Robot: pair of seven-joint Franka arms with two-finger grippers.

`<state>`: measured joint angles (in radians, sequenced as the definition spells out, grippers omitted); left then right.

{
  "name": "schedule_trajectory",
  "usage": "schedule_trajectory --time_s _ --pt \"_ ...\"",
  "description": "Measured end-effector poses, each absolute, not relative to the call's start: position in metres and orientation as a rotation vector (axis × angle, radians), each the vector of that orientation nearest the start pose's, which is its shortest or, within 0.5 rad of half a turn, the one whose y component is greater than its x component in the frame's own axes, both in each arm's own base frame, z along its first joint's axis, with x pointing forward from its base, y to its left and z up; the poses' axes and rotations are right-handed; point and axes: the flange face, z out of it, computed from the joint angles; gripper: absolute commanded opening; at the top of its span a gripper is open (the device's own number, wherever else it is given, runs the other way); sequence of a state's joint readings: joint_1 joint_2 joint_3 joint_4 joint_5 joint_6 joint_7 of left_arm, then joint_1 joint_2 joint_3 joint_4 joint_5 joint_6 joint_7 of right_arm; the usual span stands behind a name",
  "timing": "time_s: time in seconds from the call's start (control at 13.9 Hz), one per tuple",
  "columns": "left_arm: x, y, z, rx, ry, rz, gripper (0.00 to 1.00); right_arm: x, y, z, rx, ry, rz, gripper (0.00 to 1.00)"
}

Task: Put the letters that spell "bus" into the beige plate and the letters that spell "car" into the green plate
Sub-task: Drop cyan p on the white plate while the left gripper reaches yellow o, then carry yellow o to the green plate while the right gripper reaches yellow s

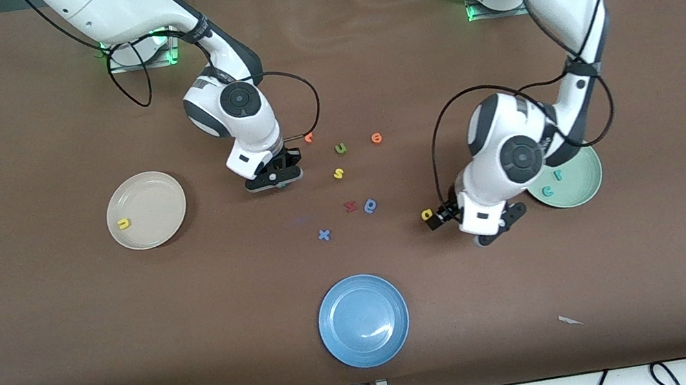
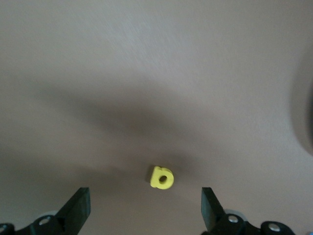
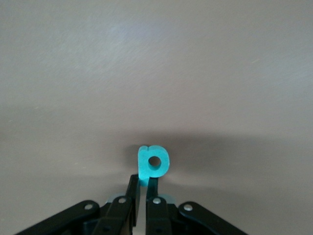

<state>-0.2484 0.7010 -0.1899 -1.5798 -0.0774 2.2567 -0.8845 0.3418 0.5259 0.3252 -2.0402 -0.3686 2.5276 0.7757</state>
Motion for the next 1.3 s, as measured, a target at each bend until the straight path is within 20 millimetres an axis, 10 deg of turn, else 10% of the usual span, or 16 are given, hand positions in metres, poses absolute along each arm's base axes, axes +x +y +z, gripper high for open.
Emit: schedule_trajectory --time_s 0.5,0.86,1.08,1.15,1.3 --pt "0.641 -0.291 0.181 -3.106 -0.865 0.221 0.99 0.538 0.228 0.284 -3.224 -0.504 0.014 0.00" --pt "0.635 -0.307 0.177 -3.080 -0.850 0.188 0.94 0.533 0.125 0.296 -3.188 -0.654 0.163 0.02" --pt "0.631 -0.313 0.168 -3.061 -0.853 0.190 0.87 0.512 0.095 0.269 -3.184 -0.626 0.257 0.48" --pt "0.630 -0.313 0.164 -3.055 -0.852 0.192 0.78 0.507 0.091 0.261 -3.181 -0.621 0.262 0.93" --pt "0.633 -0.314 0.166 -3.059 -0.856 0.183 0.60 0.501 0.089 0.253 -3.176 -0.622 0.262 0.99"
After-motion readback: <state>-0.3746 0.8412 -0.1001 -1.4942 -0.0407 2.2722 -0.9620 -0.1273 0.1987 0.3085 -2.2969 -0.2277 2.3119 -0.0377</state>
